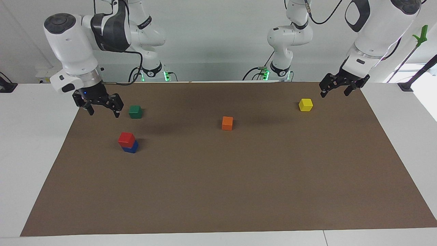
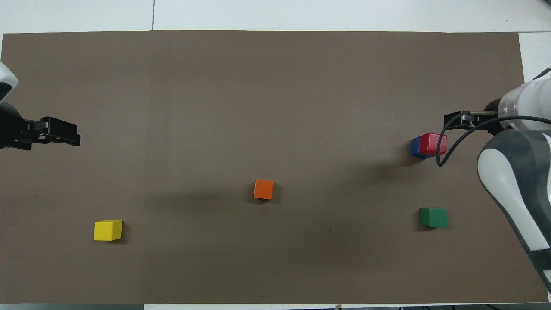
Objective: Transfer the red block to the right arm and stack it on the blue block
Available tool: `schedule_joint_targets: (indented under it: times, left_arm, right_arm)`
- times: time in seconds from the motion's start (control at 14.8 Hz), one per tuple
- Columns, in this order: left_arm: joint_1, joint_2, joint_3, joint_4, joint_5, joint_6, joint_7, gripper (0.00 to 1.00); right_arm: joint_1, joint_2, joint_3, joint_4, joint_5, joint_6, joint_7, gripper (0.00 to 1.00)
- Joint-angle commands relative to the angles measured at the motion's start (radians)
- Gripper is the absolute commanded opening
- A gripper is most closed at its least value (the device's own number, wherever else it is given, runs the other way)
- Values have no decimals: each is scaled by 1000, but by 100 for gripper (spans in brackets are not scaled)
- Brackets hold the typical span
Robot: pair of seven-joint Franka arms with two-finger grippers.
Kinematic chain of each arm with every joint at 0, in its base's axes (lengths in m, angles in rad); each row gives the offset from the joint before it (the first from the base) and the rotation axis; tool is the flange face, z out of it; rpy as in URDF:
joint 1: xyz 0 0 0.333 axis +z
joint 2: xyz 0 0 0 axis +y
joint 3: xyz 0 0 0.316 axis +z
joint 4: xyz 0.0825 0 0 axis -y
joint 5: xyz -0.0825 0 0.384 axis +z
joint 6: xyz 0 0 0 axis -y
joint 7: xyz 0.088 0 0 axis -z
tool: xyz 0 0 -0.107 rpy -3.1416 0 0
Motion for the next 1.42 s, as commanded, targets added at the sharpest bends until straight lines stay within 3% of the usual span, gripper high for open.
schedule_joint_targets:
  times: [0.0,0.34,0.68,0.88,1.35]
  left_arm:
    - [-8,-17,8,-17,7,17,2,100]
    - [-8,-21,8,-15,7,8,2,100]
    - [-2,-21,8,-15,7,11,2,100]
    - [2,-20,10,-14,7,15,4,100]
    - [4,-18,10,-9,7,20,11,100]
  right_arm:
    - [-10,13,6,120,75,-178,-42,100]
    - [-20,-3,-27,169,76,-362,-165,100]
    - [9,-7,-79,171,63,-366,-194,100]
    - [151,-1,-218,204,54,-366,-193,100]
    - [156,10,-221,232,17,-297,-185,100]
